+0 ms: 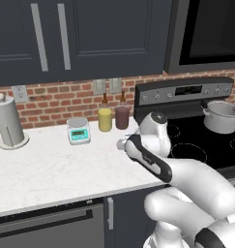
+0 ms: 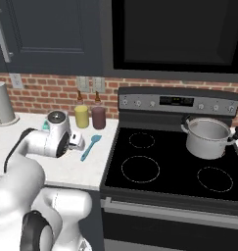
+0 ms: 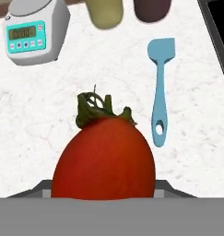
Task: Put the broccoli and tomato in the pot. Retrieve the spatula and lightly stir the vegetables in the pot.
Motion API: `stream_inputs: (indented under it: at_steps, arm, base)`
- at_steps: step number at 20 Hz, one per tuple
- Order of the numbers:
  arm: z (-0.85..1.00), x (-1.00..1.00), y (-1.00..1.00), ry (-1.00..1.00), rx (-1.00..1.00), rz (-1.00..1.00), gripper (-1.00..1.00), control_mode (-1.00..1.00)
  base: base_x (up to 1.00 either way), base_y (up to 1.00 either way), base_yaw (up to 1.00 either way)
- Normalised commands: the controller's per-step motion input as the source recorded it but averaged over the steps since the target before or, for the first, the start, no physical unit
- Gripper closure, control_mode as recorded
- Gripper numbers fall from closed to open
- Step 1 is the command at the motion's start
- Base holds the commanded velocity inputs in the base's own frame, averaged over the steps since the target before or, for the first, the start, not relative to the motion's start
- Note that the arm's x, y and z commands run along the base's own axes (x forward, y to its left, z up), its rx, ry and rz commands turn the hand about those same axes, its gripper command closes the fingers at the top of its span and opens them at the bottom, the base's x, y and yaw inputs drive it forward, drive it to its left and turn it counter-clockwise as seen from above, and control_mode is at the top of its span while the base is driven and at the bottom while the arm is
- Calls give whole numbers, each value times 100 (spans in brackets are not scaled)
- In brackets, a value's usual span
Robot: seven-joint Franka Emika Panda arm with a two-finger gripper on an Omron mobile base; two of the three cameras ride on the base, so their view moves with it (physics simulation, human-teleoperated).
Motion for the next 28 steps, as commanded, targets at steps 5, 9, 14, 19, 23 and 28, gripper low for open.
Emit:
stream_inputs:
  at_steps: [5,9,14,19,23,28]
  arm:
    - [69,-72,-44,0,5,-6,100,-100]
    - [26,-60,-34,0,0,-8,100,-100]
    - [1,-13,-12,0,0,-3,100,100]
    - [0,0,0,0,0,0,100,100]
    - [0,0,0,0,0,0,100,100]
    - [0,0,0,0,0,0,100,100]
  base:
    - [0,0,0]
    - [0,0,0]
    - [-5,-15,-2]
    - [-8,-84,-4]
    - [0,-100,-2]
    - [0,-94,0]
